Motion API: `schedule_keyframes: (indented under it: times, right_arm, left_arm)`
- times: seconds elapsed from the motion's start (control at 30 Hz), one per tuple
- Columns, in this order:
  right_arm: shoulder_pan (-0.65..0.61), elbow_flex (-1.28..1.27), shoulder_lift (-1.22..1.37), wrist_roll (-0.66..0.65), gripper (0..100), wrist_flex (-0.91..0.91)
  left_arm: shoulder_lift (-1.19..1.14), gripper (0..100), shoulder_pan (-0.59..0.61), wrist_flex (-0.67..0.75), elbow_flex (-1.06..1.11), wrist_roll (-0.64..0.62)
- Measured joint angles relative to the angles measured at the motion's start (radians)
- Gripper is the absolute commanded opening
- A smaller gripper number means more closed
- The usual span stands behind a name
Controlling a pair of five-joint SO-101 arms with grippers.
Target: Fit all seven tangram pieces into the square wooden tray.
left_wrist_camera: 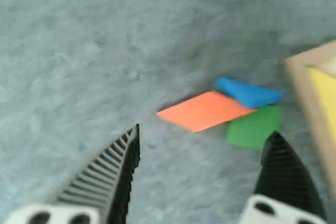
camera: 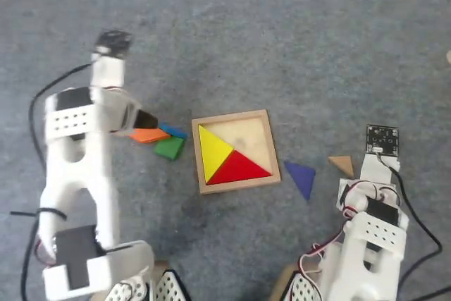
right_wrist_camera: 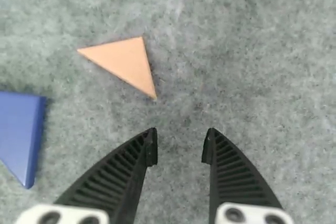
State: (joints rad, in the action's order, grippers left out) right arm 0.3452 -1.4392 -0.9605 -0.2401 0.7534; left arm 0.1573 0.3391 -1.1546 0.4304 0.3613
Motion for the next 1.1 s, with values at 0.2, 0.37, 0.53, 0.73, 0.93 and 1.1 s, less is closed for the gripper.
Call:
schedule_keyframes:
  times: [0.2, 0.37, 0.53, 0.73, 0.93, 1.1]
  right_arm:
    - [0.000, 0.000, 0.000, 0.000, 15.5, 0.000]
    - [-0.003, 0.000, 0.000, -0.017, 15.5, 0.000]
    - [-0.051, 0.000, 0.000, -0.025, 15.5, 0.000]
    - [-0.051, 0.000, 0.000, -0.025, 15.5, 0.000]
    - [-0.051, 0.000, 0.000, -0.044, 15.5, 0.000]
    - [-0.051, 0.000, 0.000, -0.052, 15.5, 0.000]
  left_arm:
    - [-0.057, 35, 0.035, 0.101, 0.078, 0.170]
    - [-0.201, 34, 0.035, 0.238, 0.106, 0.262]
    - [-0.327, 33, 0.038, 0.272, 0.063, 0.322]
    - [-0.341, 33, -0.002, 0.279, 0.048, 0.373]
    - [-0.351, 33, -0.031, 0.350, 0.038, 0.379]
    - [-0.399, 26, -0.035, 0.370, 0.021, 0.437]
